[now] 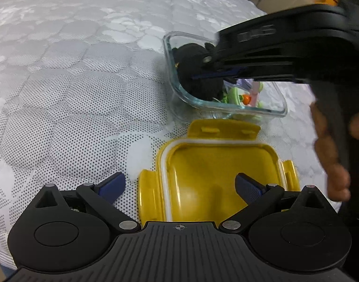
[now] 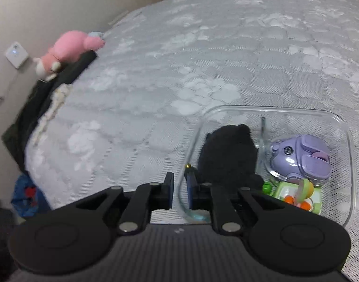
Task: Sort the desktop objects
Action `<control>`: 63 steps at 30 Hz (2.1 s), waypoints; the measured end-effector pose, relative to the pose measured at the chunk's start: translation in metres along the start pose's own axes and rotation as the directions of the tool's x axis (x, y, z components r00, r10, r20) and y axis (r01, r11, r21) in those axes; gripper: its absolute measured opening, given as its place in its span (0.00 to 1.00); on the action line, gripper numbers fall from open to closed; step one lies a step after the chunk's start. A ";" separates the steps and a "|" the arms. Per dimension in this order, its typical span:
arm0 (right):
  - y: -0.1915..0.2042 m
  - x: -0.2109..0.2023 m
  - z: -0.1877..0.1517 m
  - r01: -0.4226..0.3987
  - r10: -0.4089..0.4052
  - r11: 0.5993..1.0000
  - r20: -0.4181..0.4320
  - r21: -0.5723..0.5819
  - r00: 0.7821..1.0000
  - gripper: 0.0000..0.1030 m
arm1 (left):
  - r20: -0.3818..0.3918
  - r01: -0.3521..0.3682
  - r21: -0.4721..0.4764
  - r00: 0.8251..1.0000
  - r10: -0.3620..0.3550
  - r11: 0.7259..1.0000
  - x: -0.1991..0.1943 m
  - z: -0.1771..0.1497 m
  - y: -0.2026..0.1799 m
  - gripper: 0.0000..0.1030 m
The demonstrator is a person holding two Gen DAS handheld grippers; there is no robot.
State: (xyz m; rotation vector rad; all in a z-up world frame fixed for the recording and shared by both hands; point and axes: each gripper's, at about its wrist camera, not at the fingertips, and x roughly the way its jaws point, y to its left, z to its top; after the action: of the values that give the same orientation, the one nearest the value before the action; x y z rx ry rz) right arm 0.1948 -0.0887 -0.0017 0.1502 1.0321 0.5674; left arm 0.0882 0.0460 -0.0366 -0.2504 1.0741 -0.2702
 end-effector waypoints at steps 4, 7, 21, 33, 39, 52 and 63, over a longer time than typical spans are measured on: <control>-0.006 0.008 -0.001 0.030 -0.029 0.999 -0.028 0.031 0.999 0.03 | 0.002 -0.008 0.011 1.000 0.008 1.000 -0.001 -0.001 -0.001 0.99; -0.016 0.020 -0.005 0.023 -0.017 0.997 -0.096 0.069 0.995 0.00 | 0.000 -0.004 -0.006 1.000 0.004 1.000 0.001 -0.001 0.001 0.99; -0.018 -0.039 0.014 0.062 -0.060 0.998 0.192 -0.006 0.980 0.39 | -0.007 -0.001 -0.013 1.000 0.001 1.000 0.003 0.001 0.004 0.99; -0.035 0.020 0.018 0.117 -0.119 0.992 0.060 0.043 0.991 0.42 | -0.005 -0.009 -0.033 1.000 0.009 0.999 0.002 -0.001 0.011 0.99; -0.034 0.010 0.012 0.100 -0.104 0.994 0.100 0.040 0.990 0.43 | -0.009 -0.021 -0.019 1.000 0.021 1.000 0.004 0.001 0.007 0.99; -0.070 -0.109 -0.062 0.113 -0.138 0.990 0.409 0.085 0.902 1.00 | 0.003 -0.103 0.082 0.995 0.103 0.991 0.003 0.001 -0.035 0.99; -0.136 -0.135 -0.154 0.074 -0.172 0.967 0.411 0.243 0.895 0.99 | 0.035 -0.209 0.135 0.978 0.207 0.968 -0.003 -0.018 -0.057 0.99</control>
State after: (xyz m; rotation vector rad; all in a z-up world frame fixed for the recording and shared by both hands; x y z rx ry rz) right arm 0.0637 -0.2953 -0.0287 0.3879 0.6630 0.2799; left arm 0.0655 -0.0083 -0.0234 -0.0156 1.0472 -0.1518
